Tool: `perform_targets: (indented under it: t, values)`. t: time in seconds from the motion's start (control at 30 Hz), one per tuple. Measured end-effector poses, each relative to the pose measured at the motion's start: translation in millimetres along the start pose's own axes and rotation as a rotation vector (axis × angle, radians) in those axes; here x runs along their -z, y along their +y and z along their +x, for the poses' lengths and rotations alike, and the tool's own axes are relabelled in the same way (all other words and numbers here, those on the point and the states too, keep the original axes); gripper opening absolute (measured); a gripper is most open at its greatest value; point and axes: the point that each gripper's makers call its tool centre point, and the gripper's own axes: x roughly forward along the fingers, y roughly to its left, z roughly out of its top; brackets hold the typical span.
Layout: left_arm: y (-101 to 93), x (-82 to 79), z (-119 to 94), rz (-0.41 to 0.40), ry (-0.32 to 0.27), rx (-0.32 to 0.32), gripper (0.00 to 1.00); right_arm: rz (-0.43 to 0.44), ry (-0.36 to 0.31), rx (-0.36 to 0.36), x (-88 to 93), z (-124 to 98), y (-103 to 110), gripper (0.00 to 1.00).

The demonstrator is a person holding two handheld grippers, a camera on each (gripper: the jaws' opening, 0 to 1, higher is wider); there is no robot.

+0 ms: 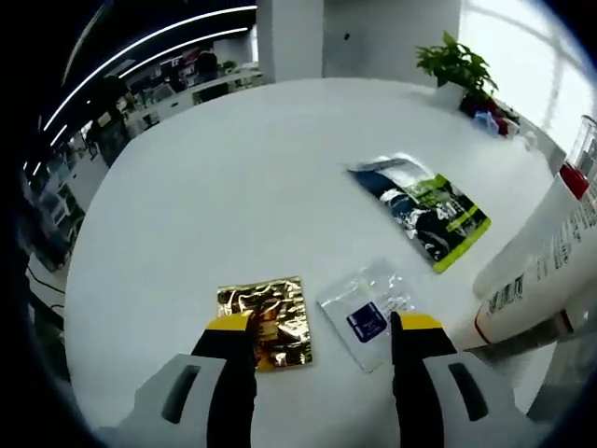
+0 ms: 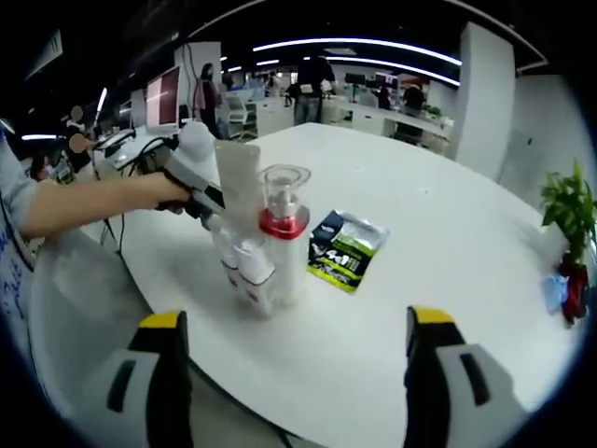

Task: Arrange the skincare products in the storage area until every visible bottle or jar stands upright without overlapping.

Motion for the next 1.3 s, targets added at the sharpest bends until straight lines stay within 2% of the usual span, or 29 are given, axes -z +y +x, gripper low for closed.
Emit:
perform_targets:
  t: [0.17,0.63,0.8,1.13,1.3]
  values:
    - [14.4,2.5,-1.8,-0.007,0.003,-0.011,0.58,-0.004,0.005,-0.002,0.4,0.0,1.6,0.97]
    - [60.4,11.3,-12.7,-0.1,0.007,-0.086,0.55,-0.029,0.011,-0.021,-5.5,4.8,8.5,0.97]
    - [75.2,11.2,-11.3,-0.117,0.011,-0.105,0.57,-0.031,0.011,-0.023,-5.6,4.1,9.7,0.96]
    - [97.5,10.4,-9.7,-0.15,0.003,-0.143,0.59,-0.019,0.021,-0.01,-1.0,1.9,5.7,0.96]
    - [102.2,10.3,-10.2,-0.16,-0.001,-0.154,0.59,-0.02,0.019,-0.007,-1.9,1.8,4.9,0.96]
